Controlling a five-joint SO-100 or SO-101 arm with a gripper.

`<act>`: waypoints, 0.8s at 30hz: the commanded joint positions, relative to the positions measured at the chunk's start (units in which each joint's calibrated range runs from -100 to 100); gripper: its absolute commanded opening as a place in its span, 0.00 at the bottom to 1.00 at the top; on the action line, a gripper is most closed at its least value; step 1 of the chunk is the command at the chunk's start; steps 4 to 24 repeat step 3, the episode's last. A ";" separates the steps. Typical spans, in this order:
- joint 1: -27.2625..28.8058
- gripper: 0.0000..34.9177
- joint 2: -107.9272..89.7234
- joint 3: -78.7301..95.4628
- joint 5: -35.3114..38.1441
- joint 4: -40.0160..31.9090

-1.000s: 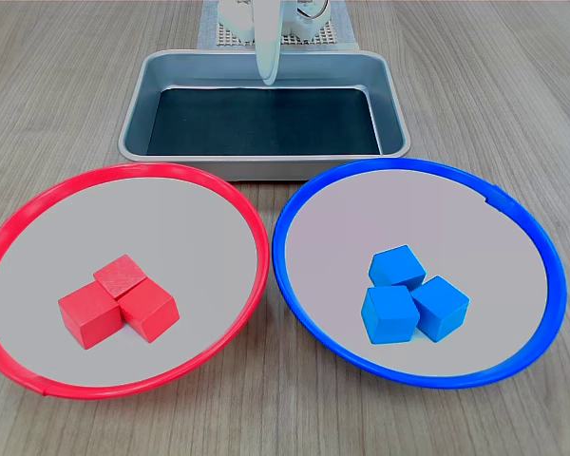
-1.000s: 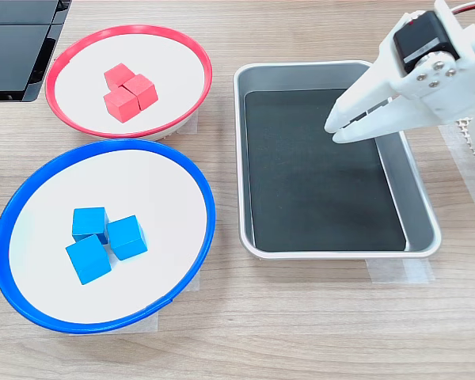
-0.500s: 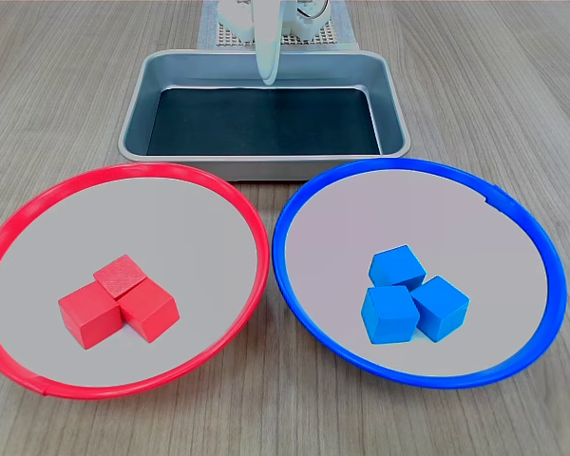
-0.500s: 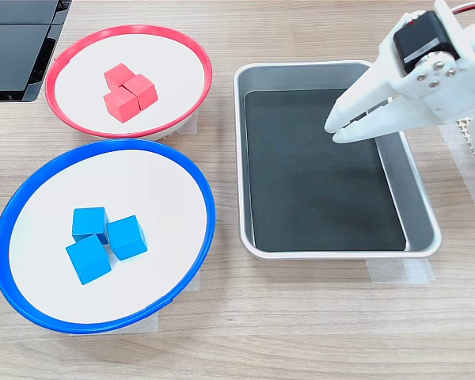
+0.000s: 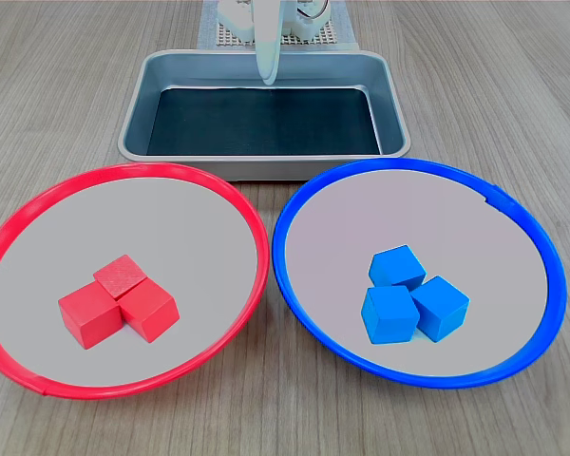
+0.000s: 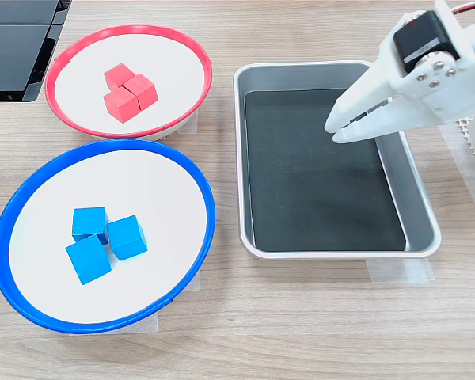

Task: Relocate any blue block in the red dish to the blue dish, correcting any misplacements.

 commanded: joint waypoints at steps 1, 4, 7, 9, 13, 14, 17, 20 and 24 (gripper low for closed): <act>-0.07 0.01 0.26 -0.28 0.20 0.09; -0.07 0.01 0.26 -0.28 0.20 0.09; -0.07 0.01 0.26 -0.28 0.20 0.09; -0.07 0.01 0.26 -0.28 0.20 0.09; -0.07 0.01 0.26 -0.28 0.20 0.09; -0.07 0.01 0.26 -0.28 0.20 0.09; -0.07 0.01 0.26 -0.28 0.20 0.09; -0.07 0.01 0.26 -0.28 0.20 0.09; -0.07 0.01 0.26 -0.28 0.20 0.09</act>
